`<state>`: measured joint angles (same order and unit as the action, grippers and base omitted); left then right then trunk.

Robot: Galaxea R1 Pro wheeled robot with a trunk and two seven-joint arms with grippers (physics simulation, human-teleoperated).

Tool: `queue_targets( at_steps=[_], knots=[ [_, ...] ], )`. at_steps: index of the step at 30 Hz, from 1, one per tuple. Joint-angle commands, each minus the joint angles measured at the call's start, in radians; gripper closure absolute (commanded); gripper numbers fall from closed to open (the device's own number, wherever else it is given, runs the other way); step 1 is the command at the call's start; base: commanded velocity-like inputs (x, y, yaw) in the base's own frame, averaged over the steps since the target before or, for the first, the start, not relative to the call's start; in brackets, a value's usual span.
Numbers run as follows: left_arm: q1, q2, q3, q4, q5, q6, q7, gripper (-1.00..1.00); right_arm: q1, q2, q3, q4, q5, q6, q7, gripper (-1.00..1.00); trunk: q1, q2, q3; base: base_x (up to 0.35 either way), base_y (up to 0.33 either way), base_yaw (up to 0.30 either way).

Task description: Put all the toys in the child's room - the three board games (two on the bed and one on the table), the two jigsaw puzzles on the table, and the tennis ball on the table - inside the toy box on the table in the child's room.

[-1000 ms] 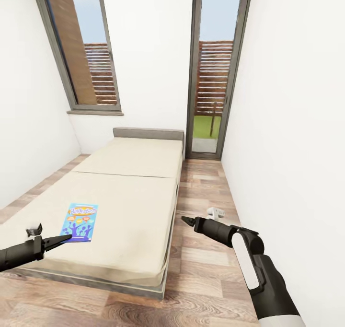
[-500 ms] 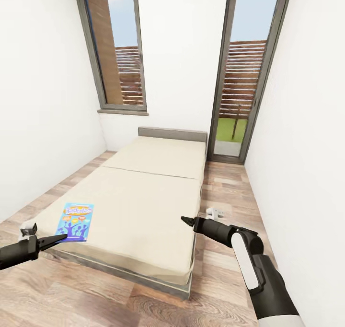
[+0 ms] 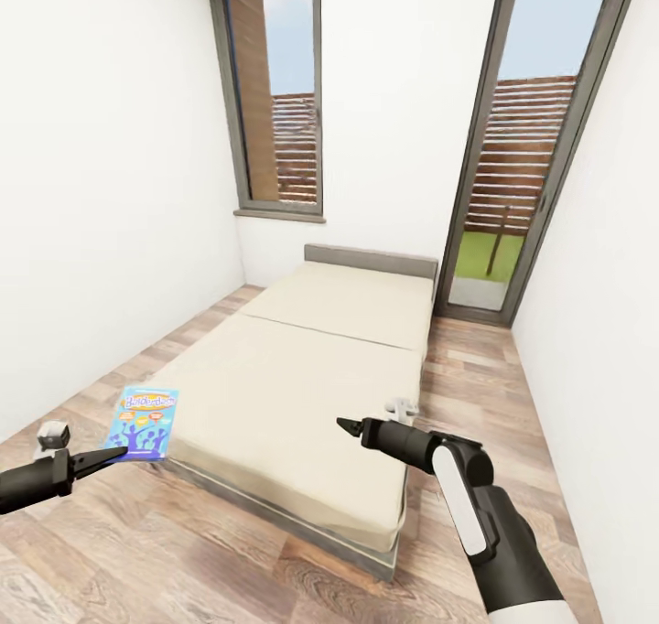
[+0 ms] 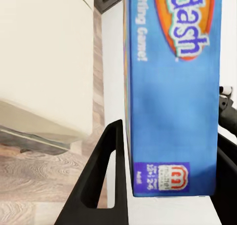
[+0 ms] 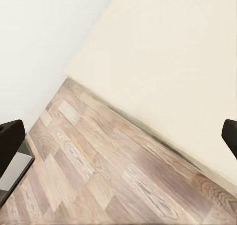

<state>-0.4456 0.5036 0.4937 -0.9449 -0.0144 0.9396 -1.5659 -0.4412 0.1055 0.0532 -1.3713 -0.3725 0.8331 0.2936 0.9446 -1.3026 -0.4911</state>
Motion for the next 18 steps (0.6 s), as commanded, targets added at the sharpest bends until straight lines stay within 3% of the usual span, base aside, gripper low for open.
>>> queue_targets(
  at_steps=[1, 10, 18],
  knots=[
    [-0.001, 0.001, 0.0, 0.0, -0.001, 0.014, -0.005, 1.0, -0.001, 0.0, 0.013, 0.0, 0.005, 0.002, 0.004, -1.0, -0.004, 0.007, 0.003, 0.0, 0.001, 0.282],
    [-0.001, 0.032, 0.0, 0.002, -0.003, 0.031, -0.005, 1.0, -0.001, 0.001, 0.029, 0.006, 0.003, 0.0, -0.018, -1.0, -0.038, 0.07, 0.031, 0.0, 0.0, 0.284],
    [-0.001, 0.038, 0.0, 0.008, -0.005, 0.032, -0.005, 1.0, -0.001, 0.003, 0.031, 0.015, 0.001, 0.001, -0.068, -1.0, -0.069, 0.126, 0.056, -0.001, 0.0, 0.288]
  ],
)
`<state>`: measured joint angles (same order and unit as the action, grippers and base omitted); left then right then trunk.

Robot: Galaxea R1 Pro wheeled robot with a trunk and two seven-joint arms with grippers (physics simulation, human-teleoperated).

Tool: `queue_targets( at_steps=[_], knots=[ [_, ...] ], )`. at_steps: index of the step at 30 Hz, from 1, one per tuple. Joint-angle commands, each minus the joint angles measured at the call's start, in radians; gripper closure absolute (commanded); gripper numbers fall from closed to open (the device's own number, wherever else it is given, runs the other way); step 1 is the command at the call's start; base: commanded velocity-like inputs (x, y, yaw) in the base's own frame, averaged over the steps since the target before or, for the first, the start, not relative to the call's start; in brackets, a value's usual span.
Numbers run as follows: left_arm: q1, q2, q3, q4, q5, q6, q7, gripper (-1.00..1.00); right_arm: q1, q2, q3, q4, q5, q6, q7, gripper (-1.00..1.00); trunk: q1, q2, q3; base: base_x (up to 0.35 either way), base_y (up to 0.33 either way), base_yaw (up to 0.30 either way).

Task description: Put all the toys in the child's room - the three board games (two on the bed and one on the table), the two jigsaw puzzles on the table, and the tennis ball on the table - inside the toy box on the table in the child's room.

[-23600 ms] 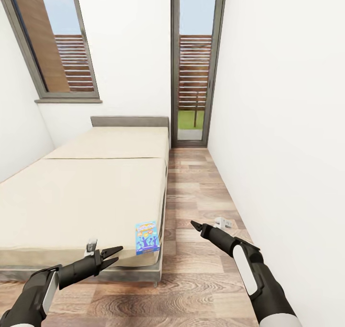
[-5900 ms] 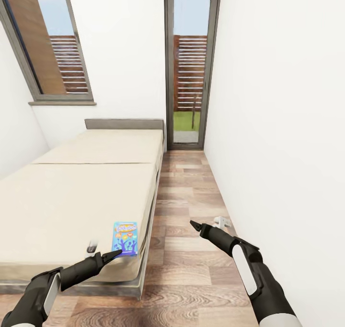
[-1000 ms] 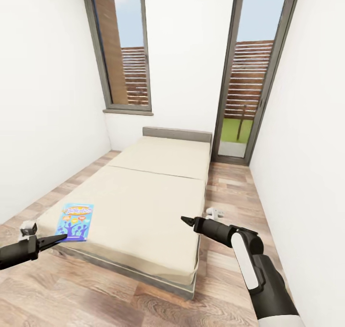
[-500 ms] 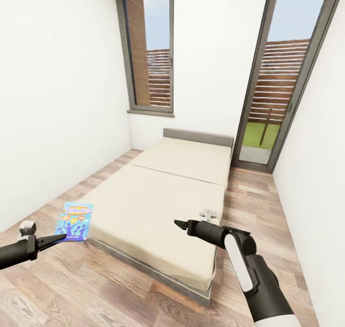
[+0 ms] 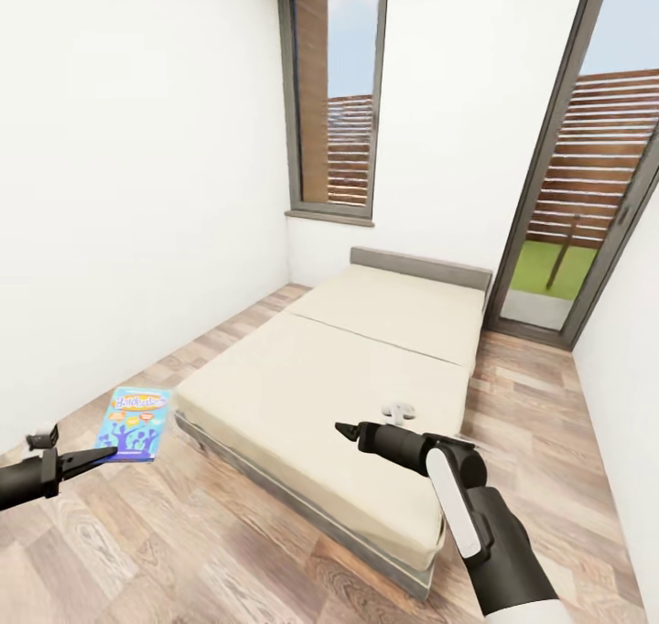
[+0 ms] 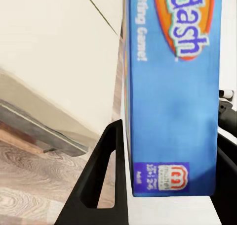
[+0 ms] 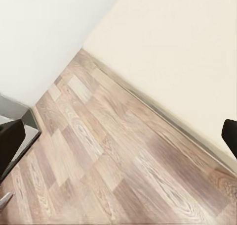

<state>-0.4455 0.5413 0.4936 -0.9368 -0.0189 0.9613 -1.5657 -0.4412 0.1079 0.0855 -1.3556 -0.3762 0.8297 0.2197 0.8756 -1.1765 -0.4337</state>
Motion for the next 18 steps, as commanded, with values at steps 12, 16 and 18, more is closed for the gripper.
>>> queue_targets(
  at_steps=[12, 16, 18],
  knots=[
    [-0.002, 0.0, -0.002, 0.051, -0.015, 0.012, -0.005, 1.0, -0.001, 0.001, 0.085, 0.026, 0.011, -0.002, -0.003, -1.0, -0.046, 0.084, 0.037, -0.034, 0.0, 0.288],
    [-0.002, -0.001, -0.002, 0.053, -0.051, 0.012, 0.03, 1.0, -0.001, 0.001, 0.091, 0.037, 0.013, -0.004, -0.012, -1.0, -0.061, 0.112, 0.049, -0.004, 0.0, 0.288],
    [-0.002, -0.003, 0.0, 0.054, -0.079, 0.013, 0.095, 1.0, -0.001, 0.001, 0.093, 0.058, 0.014, -0.01, -0.038, -1.0, -0.069, 0.126, 0.055, -0.001, 0.0, 0.288]
  ],
)
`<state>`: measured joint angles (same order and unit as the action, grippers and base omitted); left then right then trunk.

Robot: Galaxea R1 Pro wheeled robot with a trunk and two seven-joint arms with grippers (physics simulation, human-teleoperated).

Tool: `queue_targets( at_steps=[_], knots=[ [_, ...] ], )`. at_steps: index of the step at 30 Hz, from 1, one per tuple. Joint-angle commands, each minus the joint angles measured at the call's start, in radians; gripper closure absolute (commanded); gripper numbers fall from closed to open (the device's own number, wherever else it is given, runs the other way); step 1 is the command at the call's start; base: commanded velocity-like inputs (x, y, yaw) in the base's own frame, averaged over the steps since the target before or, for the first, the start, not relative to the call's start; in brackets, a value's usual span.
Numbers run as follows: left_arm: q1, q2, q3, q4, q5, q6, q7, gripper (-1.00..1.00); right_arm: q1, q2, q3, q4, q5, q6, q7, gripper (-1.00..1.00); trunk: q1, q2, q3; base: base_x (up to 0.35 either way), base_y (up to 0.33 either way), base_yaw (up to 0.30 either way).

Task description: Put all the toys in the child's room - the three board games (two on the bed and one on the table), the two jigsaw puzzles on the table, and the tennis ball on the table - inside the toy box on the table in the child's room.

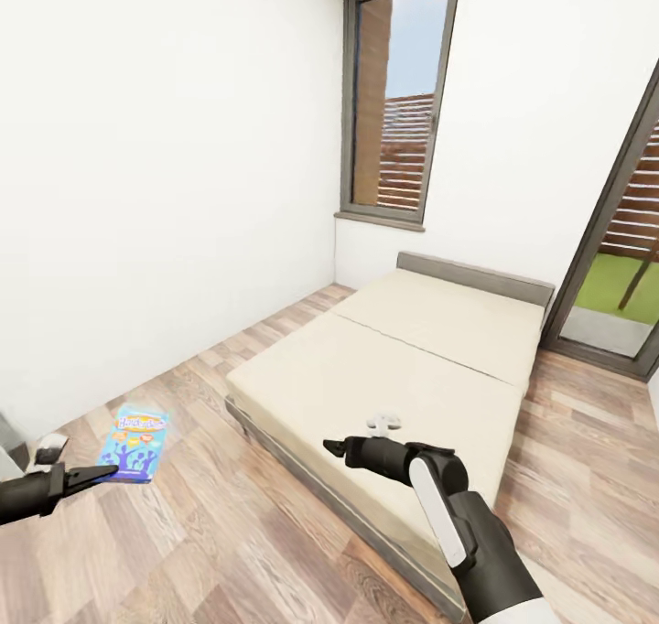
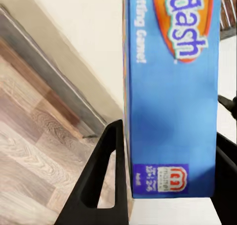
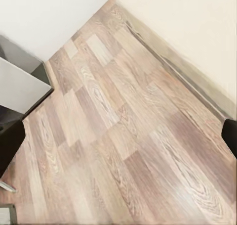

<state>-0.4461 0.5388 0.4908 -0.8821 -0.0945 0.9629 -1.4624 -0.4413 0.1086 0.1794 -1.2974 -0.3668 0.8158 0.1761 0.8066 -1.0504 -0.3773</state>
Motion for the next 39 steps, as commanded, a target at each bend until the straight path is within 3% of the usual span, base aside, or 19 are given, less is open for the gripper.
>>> queue_targets(
  at_steps=[1, 6, 13, 17, 19, 25, 39],
  knots=[
    [-0.002, -0.002, 0.003, -0.001, -0.012, 0.011, 0.022, 1.0, -0.001, 0.0, -0.001, 0.009, 0.005, -0.006, -0.011, -1.0, -0.004, 0.006, 0.002, -0.001, 0.0, 0.288],
    [-0.002, -0.007, 0.0, 0.0, -0.023, 0.01, 0.101, 1.0, -0.002, 0.001, 0.008, 0.034, 0.003, -0.034, -0.065, -1.0, -0.023, 0.041, 0.018, 0.0, 0.0, 0.288],
    [-0.002, -0.014, -0.004, 0.004, -0.026, 0.009, 0.315, 1.0, -0.002, 0.002, 0.107, 0.055, 0.005, -0.047, -0.089, -1.0, -0.05, 0.09, 0.04, 0.0, 0.0, 0.288],
    [-0.002, -0.044, -0.005, 0.004, -0.026, 0.009, 0.394, 1.0, -0.002, 0.002, 0.122, 0.063, 0.005, -0.061, -0.09, -1.0, -0.065, 0.118, 0.052, 0.0, 0.0, 0.288],
    [-0.002, -0.071, -0.006, 0.003, -0.026, 0.007, 0.421, 1.0, -0.002, 0.002, 0.127, 0.065, 0.005, -0.069, -0.091, -1.0, -0.069, 0.125, 0.055, 0.0, 0.0, 0.288],
    [-0.002, -0.084, -0.003, 0.003, -0.021, 0.002, 0.428, 1.0, -0.002, 0.002, 0.13, 0.065, 0.005, -0.073, -0.092, -1.0, -0.069, 0.125, 0.055, 0.0, 0.0, 0.288],
    [-0.002, -0.086, 0.004, 0.0, -0.012, -0.005, 0.422, 1.0, -0.002, 0.005, 0.133, 0.063, 0.005, -0.073, -0.124, -1.0, -0.069, 0.125, 0.055, 0.031, 0.0, 0.288]
  ],
)
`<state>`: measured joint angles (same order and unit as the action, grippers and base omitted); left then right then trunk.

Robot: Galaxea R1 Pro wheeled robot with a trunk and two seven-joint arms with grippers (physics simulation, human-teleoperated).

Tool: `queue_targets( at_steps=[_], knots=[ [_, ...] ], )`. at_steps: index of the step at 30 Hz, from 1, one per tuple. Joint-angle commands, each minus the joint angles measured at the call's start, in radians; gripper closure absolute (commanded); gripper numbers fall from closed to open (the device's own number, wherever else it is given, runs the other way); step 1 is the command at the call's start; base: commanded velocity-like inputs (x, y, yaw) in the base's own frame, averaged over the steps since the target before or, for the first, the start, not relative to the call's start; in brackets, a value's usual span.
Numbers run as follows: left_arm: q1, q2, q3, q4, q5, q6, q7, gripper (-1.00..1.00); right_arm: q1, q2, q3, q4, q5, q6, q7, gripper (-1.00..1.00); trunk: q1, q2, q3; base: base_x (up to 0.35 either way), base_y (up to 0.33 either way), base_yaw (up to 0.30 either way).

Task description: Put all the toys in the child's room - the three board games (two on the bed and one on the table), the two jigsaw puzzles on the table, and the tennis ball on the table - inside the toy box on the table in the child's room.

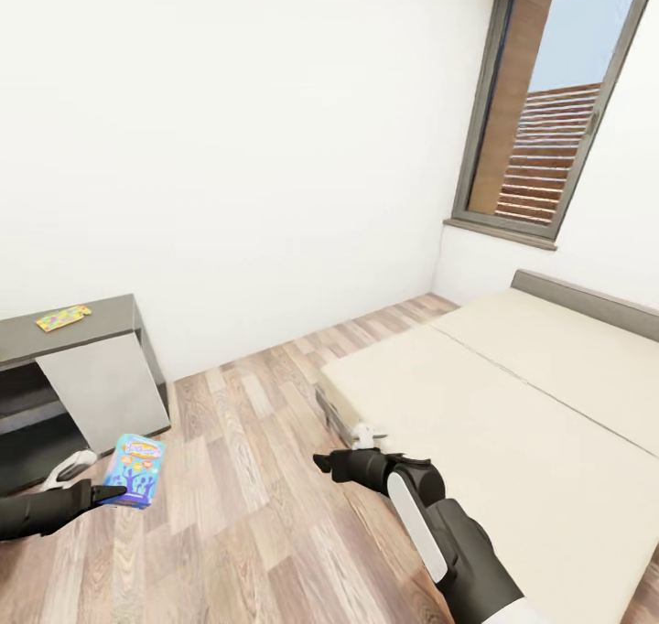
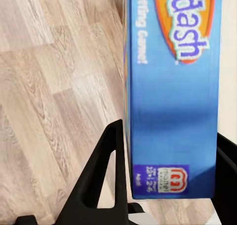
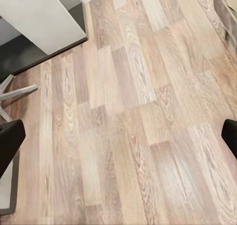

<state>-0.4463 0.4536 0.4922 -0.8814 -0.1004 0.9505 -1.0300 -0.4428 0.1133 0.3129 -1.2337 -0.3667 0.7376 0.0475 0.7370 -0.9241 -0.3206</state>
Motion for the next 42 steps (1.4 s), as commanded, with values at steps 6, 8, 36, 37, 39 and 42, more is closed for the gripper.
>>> queue_targets(
  at_steps=[6, 8, 36, 37, 39, 42],
  knots=[
    [-0.001, -0.001, 0.003, -0.001, -0.007, 0.007, -0.01, 1.0, -0.001, 0.004, 0.0, -0.002, 0.004, 0.006, -0.004, -1.0, 0.0, -0.001, -0.001, 0.286, 0.0, 0.288],
    [-0.001, 0.0, 0.003, -0.001, -0.007, 0.007, -0.01, 1.0, -0.001, 0.005, 0.015, -0.002, 0.005, 0.006, -0.005, -1.0, 0.0, -0.001, -0.001, 0.322, 0.0, 0.288],
    [-0.002, -0.001, 0.002, -0.001, -0.006, 0.007, -0.014, 1.0, -0.001, 0.005, 0.082, -0.003, 0.008, 0.002, -0.008, -1.0, 0.0, -0.001, -0.001, 0.327, -0.012, 0.207],
    [-0.002, -0.001, 0.002, -0.001, -0.006, 0.007, -0.019, 1.0, -0.001, 0.005, 0.083, -0.003, 0.008, 0.002, -0.008, -1.0, 0.0, -0.001, -0.001, 0.219, 0.026, 0.291],
    [-0.002, -0.001, 0.001, -0.001, -0.006, 0.007, -0.029, 1.0, -0.001, 0.005, 0.083, -0.003, 0.008, 0.002, -0.008, -1.0, 0.0, -0.001, -0.001, 0.149, 0.017, 0.291],
    [-0.001, -0.001, 0.001, -0.001, -0.006, 0.007, -0.056, 1.0, -0.001, 0.005, 0.082, -0.002, 0.008, 0.002, -0.008, -1.0, 0.0, -0.001, -0.001, 0.051, 0.006, 0.292]
  ],
)
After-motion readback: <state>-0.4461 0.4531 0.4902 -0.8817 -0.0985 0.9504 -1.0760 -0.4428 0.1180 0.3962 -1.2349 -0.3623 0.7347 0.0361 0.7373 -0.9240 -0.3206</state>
